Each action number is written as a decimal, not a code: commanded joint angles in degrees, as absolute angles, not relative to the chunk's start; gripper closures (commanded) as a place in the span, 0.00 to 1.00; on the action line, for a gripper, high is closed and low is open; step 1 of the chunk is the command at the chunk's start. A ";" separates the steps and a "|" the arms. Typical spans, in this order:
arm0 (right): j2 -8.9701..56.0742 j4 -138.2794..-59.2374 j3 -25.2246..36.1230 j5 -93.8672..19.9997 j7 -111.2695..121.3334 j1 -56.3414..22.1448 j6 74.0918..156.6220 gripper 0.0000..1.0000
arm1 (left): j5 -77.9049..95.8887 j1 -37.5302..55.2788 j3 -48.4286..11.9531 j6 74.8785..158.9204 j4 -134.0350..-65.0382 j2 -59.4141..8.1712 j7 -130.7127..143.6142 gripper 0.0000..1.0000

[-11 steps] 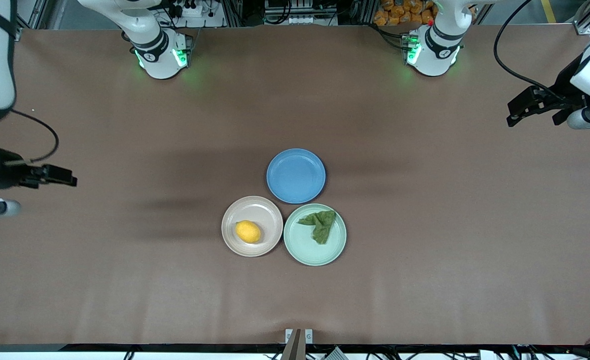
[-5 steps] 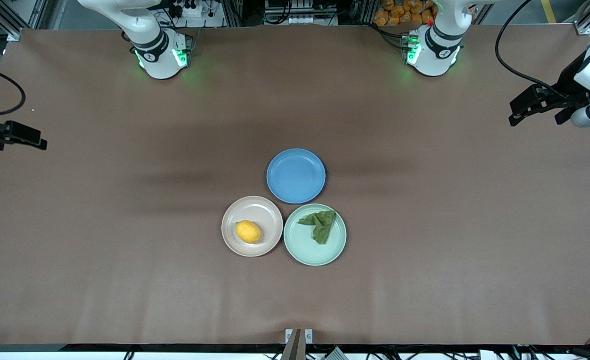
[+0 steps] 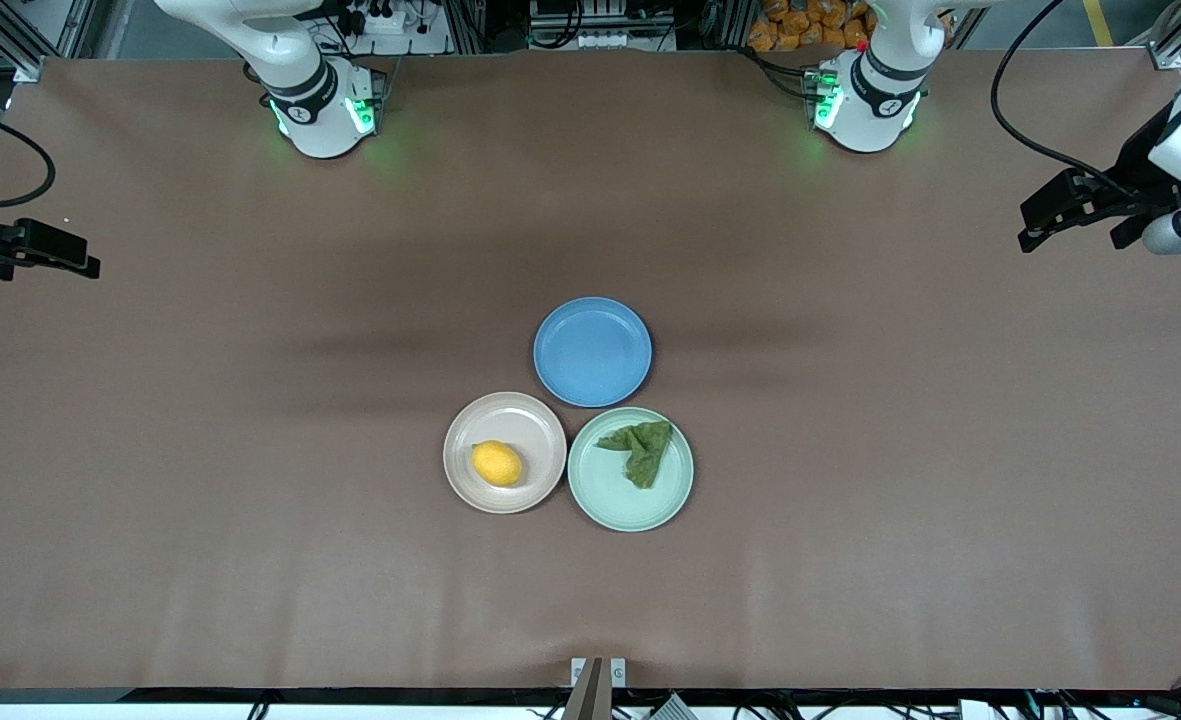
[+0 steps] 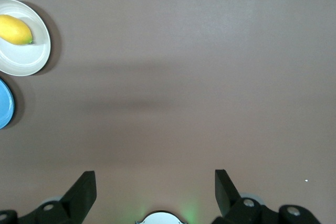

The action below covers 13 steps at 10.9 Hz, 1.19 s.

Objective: Place lemon and lettuce in plates

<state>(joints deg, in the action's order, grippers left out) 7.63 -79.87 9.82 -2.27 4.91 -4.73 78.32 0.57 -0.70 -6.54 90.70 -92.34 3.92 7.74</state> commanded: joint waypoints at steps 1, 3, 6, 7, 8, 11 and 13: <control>5.98 -81.47 10.02 -1.67 4.04 -5.10 79.53 0.00 | -0.70 -0.70 -6.68 90.27 -91.07 4.40 6.50 0.00; 5.89 -81.74 9.93 -1.93 4.04 -4.84 80.24 0.00 | -0.79 -0.97 -6.59 89.39 -90.70 4.57 6.33 0.00; 5.89 -81.91 9.67 -2.02 4.04 -4.74 80.95 0.00 | -0.79 -0.97 -6.68 86.84 -90.79 5.45 6.42 0.00; 5.89 -81.91 9.67 -2.02 4.04 -4.83 80.86 0.00 | -0.79 -1.05 -6.51 86.23 -90.79 5.54 6.24 0.00; 5.89 -81.91 9.67 -2.02 4.04 -4.83 80.86 0.00 | -0.79 -1.05 -6.59 85.79 -90.79 5.54 6.24 0.00; 5.63 -81.83 9.67 -1.58 4.13 -4.48 80.77 0.00 | -0.97 -0.62 -6.68 85.87 -89.40 4.49 6.77 0.00; 4.93 -82.09 9.58 -1.58 4.13 -4.31 80.42 0.00 | -0.97 -0.53 -6.68 85.61 -89.21 4.48 6.86 0.00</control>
<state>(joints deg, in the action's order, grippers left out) 7.41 -80.23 9.89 -2.27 4.88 -4.61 80.29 0.57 -0.72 -6.50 86.86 -90.85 4.89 7.74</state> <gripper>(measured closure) 0.000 0.000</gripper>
